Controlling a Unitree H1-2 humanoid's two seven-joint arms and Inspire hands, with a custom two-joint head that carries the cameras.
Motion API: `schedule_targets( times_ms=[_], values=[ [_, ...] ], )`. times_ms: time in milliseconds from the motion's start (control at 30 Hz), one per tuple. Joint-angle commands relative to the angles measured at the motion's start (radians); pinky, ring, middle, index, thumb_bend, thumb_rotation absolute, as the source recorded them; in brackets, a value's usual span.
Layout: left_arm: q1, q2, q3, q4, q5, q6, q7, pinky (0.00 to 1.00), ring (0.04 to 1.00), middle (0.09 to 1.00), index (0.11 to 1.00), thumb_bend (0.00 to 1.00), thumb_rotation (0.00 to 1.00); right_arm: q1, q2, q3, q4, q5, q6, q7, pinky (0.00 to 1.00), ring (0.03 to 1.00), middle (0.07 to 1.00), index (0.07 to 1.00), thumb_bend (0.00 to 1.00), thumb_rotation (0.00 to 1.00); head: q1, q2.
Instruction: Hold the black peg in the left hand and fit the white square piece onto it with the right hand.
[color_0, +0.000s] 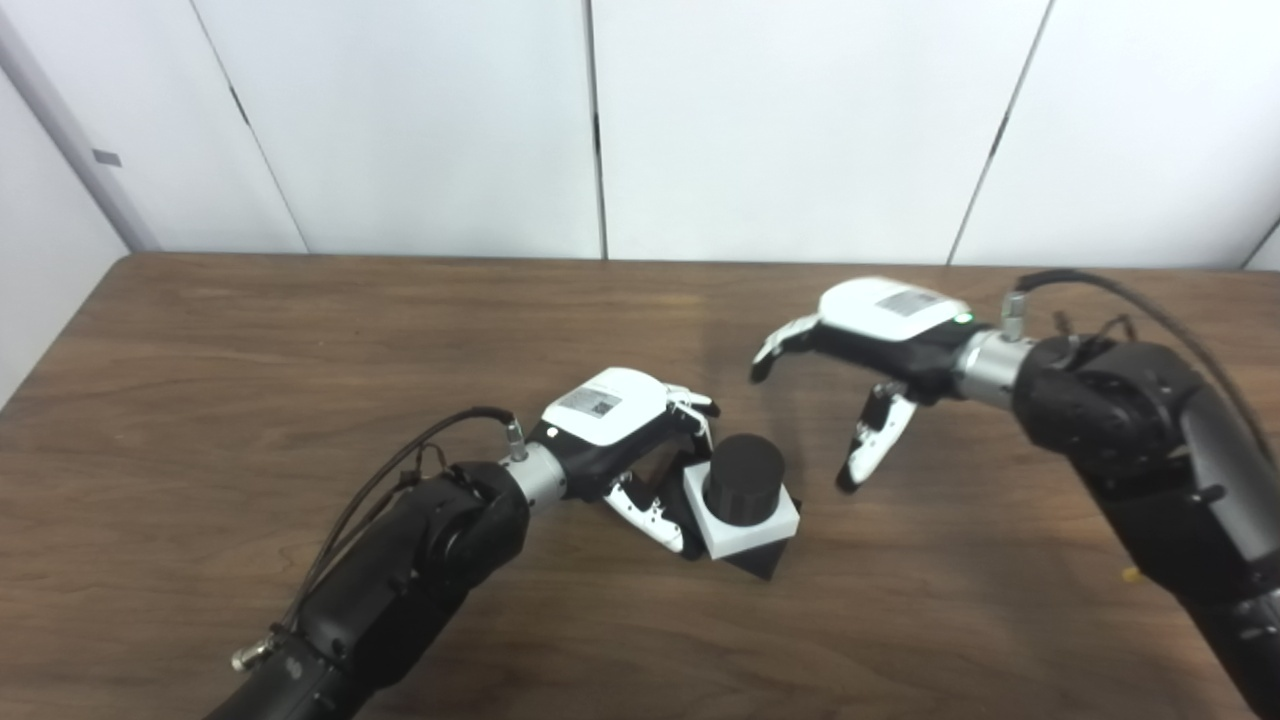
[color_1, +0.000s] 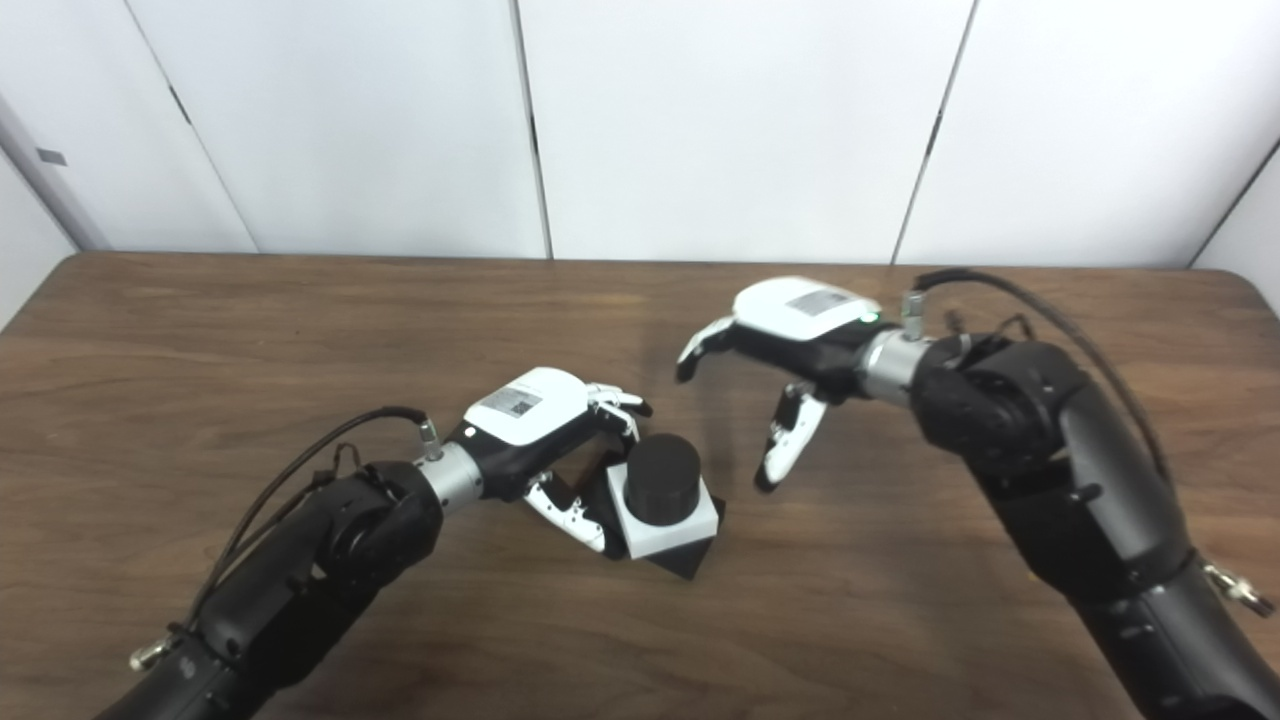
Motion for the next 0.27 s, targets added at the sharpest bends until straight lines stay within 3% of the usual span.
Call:
schedule_targets(
  times_ms=[0,233],
  values=[
    [0.015,0.028,-0.015,0.007,0.032,-0.002,-0.037,0.83,0.892,0.877,0.487,0.52,0.07,-0.021,-0.019,-0.047,-0.009,0.023,0.004,-0.067,0.64,0.779,0.798,0.696,0.80,0.13,-0.002,0.000],
    [0.018,0.030,-0.011,0.001,0.023,0.006,-0.047,0.84,0.900,0.883,0.487,0.52,0.07,0.105,0.026,-0.196,-0.023,0.104,0.017,-0.255,0.59,0.737,0.779,0.692,0.76,0.09,-0.013,-0.001]
  ],
)
